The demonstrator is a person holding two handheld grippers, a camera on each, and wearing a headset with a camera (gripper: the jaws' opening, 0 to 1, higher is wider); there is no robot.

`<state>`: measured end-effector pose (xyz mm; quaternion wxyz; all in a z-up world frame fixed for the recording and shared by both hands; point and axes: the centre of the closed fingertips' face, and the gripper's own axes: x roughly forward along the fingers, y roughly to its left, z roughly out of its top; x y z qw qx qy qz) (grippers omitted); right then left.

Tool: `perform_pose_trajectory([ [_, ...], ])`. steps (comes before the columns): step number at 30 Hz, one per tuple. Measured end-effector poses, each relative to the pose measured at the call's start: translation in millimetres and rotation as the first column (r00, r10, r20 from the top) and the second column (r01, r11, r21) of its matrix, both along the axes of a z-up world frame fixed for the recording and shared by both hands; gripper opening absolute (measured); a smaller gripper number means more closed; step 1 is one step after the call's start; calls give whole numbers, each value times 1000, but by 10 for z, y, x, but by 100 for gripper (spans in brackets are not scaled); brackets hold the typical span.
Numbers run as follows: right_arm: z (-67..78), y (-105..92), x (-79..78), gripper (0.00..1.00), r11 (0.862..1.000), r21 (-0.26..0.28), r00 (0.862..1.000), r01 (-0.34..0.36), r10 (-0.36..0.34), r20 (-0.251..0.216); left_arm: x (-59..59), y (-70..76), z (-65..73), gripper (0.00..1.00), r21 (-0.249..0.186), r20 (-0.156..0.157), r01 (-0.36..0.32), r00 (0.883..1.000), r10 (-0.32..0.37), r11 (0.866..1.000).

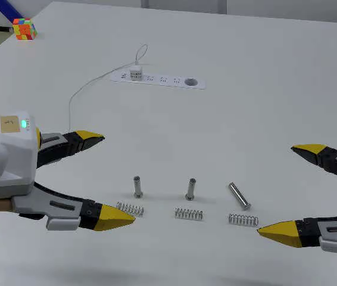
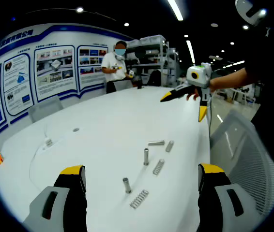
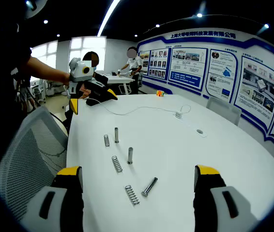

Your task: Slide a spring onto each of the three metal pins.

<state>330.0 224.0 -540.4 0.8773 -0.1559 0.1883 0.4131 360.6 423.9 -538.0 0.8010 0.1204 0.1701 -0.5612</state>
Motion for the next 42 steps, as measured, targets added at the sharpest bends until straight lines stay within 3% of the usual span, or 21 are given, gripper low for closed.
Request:
perform_pose_trajectory([
  [33, -40, 15, -33, 96, 1000, 6, 1000, 6, -6, -21, -15, 32, -22, 98, 4, -6, 0, 1000, 0, 1000],
  [42, -42, 30, 24, 94, 1000, 23, 999, 19, -18, -28, 16, 64, -49, 98, 1, -10, -15, 1000, 15, 1000],
])
